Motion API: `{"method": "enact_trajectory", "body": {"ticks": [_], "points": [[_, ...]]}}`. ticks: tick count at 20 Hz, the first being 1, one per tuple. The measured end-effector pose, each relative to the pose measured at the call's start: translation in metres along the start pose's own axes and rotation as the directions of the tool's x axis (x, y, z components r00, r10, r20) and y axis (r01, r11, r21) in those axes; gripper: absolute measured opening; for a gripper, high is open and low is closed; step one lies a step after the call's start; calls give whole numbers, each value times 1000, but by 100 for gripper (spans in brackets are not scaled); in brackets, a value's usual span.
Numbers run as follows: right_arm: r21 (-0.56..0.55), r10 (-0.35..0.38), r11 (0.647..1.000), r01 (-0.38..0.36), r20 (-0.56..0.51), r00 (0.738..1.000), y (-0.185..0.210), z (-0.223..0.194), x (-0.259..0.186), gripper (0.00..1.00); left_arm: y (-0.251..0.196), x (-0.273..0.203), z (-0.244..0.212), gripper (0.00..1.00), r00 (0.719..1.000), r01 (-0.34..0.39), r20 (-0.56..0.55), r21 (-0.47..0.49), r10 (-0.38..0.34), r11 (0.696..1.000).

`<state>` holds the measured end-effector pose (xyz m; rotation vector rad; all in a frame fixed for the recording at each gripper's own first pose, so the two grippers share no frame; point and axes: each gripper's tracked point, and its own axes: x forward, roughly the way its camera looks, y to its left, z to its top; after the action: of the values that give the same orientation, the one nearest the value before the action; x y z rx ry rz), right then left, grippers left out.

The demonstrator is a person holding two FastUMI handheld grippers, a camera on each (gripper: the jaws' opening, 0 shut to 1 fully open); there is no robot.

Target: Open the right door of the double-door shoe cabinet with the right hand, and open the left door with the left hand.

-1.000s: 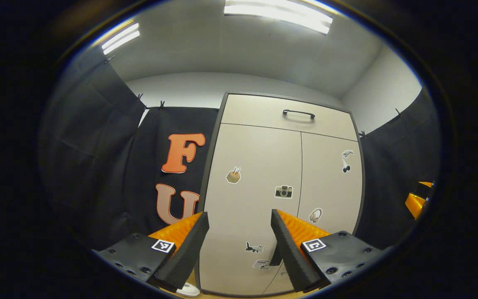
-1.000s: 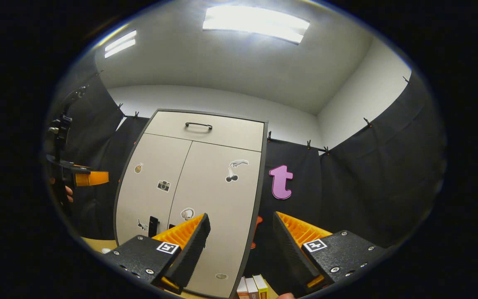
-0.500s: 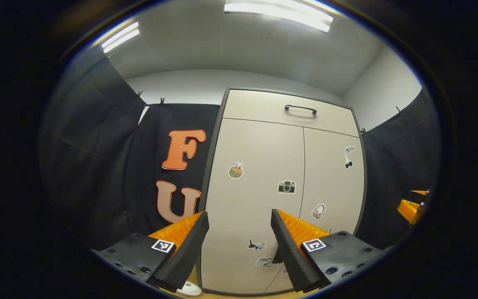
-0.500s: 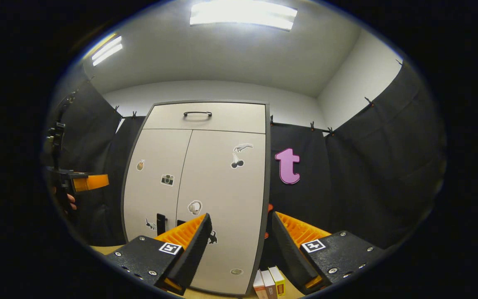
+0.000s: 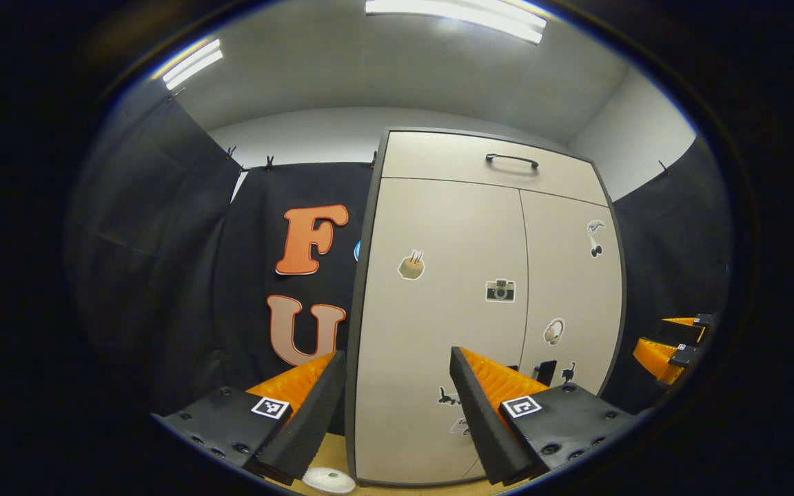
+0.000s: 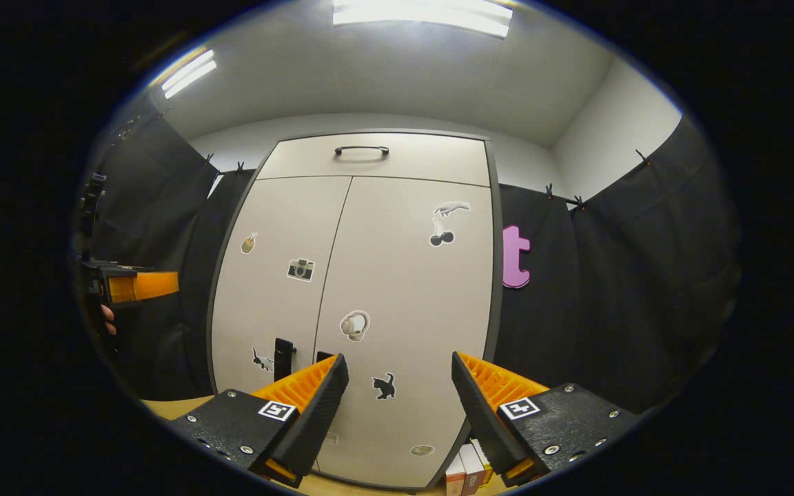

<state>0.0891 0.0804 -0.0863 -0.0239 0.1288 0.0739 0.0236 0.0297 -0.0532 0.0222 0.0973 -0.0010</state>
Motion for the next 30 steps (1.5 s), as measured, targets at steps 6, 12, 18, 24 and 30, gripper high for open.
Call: {"method": "enact_trajectory", "body": {"ticks": [6, 12, 18, 24, 30], "points": [[78, 51, 996, -41, -133, 990, 37, -47, 53, 94, 39, 8, -14, 96, 999, -45, -13, 27, 46, 999], [84, 80, 995, -61, -244, 966, 73, -93, 78, 89, 52, 23, -39, 96, 997, -22, -70, -13, 21, 1000], [77, 61, 996, -40, -290, 955, 88, -121, 99, 77, 53, 28, -49, 96, 996, 27, -79, -44, -31, 999], [122, 43, 992, -6, -306, 951, 95, -128, 113, 60, 53, 32, -57, 96, 992, 68, -103, -61, -74, 996], [187, 40, 982, 22, -321, 946, 102, -133, 123, 42, 37, 33, -61, 96, 985, 117, -117, -57, -123, 991]]}}
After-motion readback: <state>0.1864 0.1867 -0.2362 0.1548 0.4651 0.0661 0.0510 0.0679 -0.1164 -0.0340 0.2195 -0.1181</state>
